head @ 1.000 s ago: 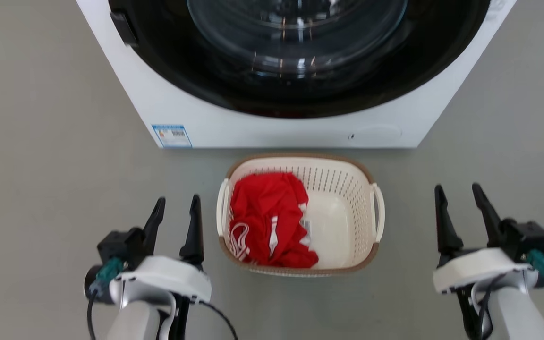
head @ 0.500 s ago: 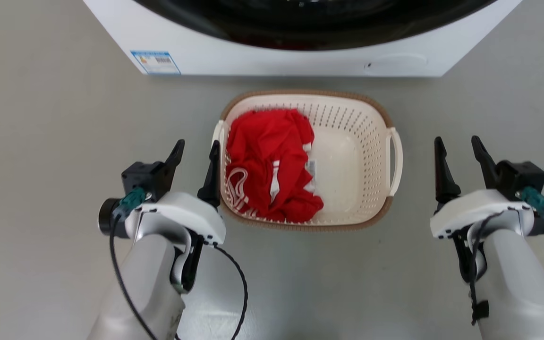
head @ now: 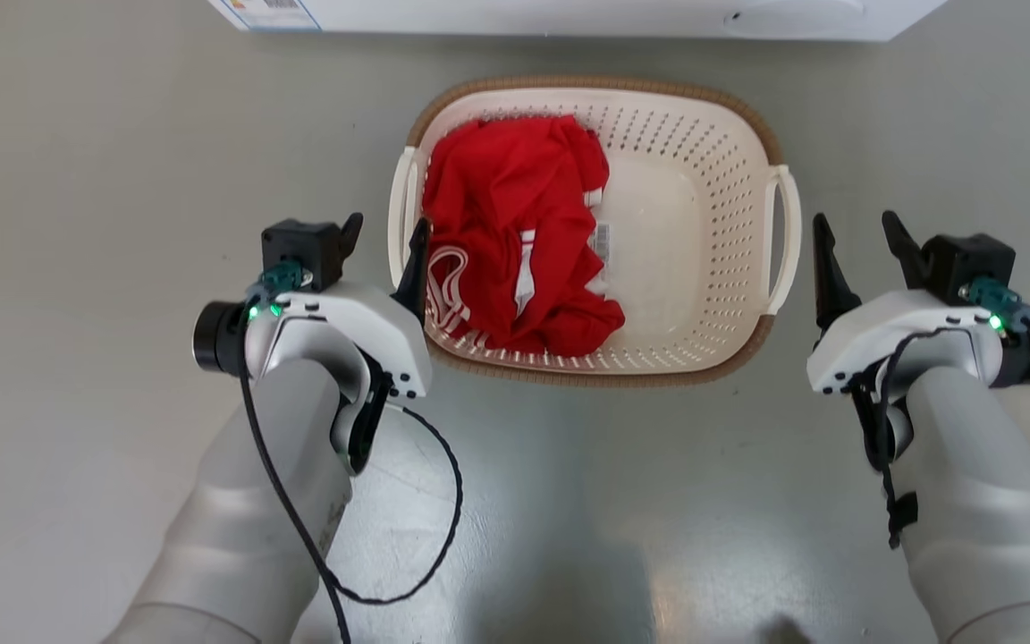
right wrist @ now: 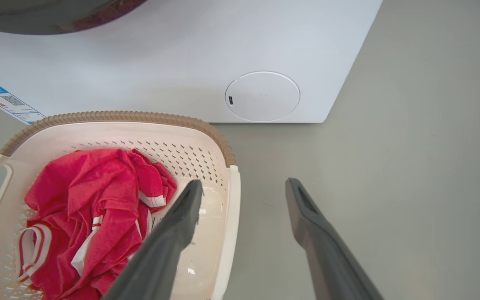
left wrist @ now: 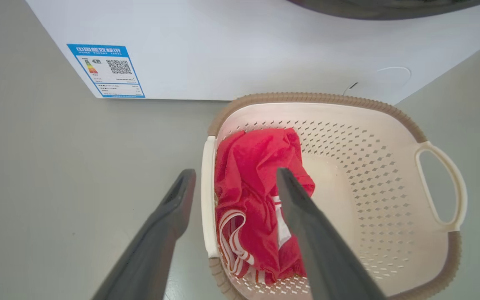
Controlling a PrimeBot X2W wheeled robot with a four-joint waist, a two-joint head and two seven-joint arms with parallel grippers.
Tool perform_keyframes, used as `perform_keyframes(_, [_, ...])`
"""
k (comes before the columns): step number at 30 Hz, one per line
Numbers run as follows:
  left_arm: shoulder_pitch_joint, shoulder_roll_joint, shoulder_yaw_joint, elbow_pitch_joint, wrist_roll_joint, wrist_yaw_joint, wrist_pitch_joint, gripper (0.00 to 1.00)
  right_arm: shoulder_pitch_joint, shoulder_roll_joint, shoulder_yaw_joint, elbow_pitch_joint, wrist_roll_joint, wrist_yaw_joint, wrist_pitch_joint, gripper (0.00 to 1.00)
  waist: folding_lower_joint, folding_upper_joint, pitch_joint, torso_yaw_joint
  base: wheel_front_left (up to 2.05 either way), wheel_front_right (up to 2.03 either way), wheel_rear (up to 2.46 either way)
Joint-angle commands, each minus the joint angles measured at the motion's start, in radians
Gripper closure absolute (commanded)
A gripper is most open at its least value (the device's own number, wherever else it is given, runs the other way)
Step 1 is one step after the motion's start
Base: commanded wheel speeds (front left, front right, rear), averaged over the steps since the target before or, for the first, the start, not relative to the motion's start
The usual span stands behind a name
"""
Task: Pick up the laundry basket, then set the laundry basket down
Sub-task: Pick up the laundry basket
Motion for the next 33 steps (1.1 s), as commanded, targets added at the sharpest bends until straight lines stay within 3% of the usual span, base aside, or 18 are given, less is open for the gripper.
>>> perform_keyframes(1, [-0.027, 0.019, 0.01, 0.002, -0.013, 0.001, -0.006, 0.0, -0.011, 0.007, 0.013, -0.001, -0.011, 0.006, -0.011, 0.0, 0.0, 0.0, 0.024, 0.002, 0.0, 0.0, 0.0])
perform_keyframes(19, [-0.177, 0.019, -0.1, 0.158, -0.085, 0.014, -0.006, 0.0, -0.091, 0.007, -0.019, 0.02, -0.057, 0.006, -0.011, 0.0, 0.0, 0.0, 0.135, 0.001, 0.0, 0.0, 0.0])
perform_keyframes(33, [-0.287, 0.019, -0.153, 0.262, -0.115, 0.016, -0.001, 0.0, -0.132, 0.007, 0.026, 0.032, -0.016, 0.006, -0.011, 0.0, 0.0, 0.0, 0.213, -0.008, 0.0, 0.0, 0.0])
